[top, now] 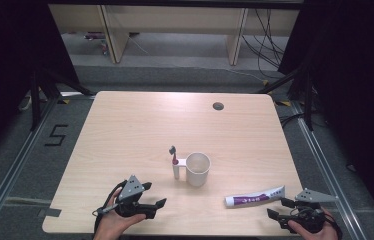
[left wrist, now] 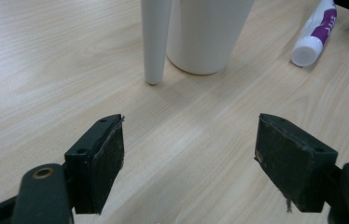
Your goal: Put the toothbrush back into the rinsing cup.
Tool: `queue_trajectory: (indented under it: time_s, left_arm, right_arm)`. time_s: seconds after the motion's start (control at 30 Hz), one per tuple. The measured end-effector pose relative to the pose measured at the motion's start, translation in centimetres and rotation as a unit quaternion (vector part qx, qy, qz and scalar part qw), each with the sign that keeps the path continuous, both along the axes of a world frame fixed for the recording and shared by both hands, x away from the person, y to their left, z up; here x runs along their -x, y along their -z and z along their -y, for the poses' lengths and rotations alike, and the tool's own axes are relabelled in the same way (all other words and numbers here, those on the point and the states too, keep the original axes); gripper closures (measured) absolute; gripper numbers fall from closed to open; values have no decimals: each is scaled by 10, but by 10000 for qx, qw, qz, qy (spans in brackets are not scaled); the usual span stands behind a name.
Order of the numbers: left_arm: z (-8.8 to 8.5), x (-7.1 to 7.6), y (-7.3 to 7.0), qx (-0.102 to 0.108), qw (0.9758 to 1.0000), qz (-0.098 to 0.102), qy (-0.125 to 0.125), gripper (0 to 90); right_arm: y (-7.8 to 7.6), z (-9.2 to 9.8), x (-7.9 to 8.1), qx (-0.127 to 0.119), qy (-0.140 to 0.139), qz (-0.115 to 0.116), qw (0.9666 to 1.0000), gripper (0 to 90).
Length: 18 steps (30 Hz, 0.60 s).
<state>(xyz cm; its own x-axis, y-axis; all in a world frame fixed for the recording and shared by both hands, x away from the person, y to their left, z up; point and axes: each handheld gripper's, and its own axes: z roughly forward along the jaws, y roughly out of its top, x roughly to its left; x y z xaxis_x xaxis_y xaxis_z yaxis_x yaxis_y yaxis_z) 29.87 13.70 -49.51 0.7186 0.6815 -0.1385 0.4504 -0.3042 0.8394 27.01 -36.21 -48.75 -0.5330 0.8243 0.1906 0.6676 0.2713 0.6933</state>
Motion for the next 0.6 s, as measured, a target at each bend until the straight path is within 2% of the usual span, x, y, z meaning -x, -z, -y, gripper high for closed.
queue_trajectory:
  time_s: [0.03, 0.07, 0.17, 0.23, 0.3, 0.37, 0.43, 0.47, 0.5, 0.53, 0.6]
  left_arm:
    - [0, 1, 1, 1, 10000, 22, 3, 234]
    - [-1, 2, 0, -88, 10000, 13, -25, 234]
    - [-3, 3, 1, -53, 10000, 28, -14, 234]
    - [-5, 5, 2, -118, 9999, 14, -49, 233]
    - [-5, 5, 3, -111, 9999, -2, -48, 231]
    - [-7, 6, 3, -321, 9995, 40, -32, 224]
    - [-7, 8, 4, -388, 9992, 86, -43, 223]
    - [-8, 9, 4, -520, 9986, 59, 24, 223]
    - [-6, 10, 5, -465, 9989, 44, -11, 223]
    - [-7, 10, 6, -559, 9984, 72, 43, 223]
    - [-6, 12, 6, -636, 9979, 97, 75, 223]
  right_arm:
    - [-1, -1, 1, -22, 21, -32, 10000, 276]
    - [-1, -2, 2, -52, 63, -105, 9999, 278]
    - [-1, -2, 2, -18, 44, -138, 9999, 279]
    - [1, 0, -1, 79, -12, 21, 10000, 284]
    - [0, -1, 1, 21, -1, -54, 10000, 285]
    - [0, -1, 0, 49, -34, 0, 10000, 284]
    - [1, -1, 0, 38, -38, 1, 10000, 285]
    - [0, -2, 1, 18, 16, -53, 10000, 284]
    - [1, -1, 0, 43, -65, -13, 10000, 285]
    - [0, -1, 0, 148, -11, 22, 9999, 285]
    - [1, -1, 0, 85, -44, -9, 10000, 284]
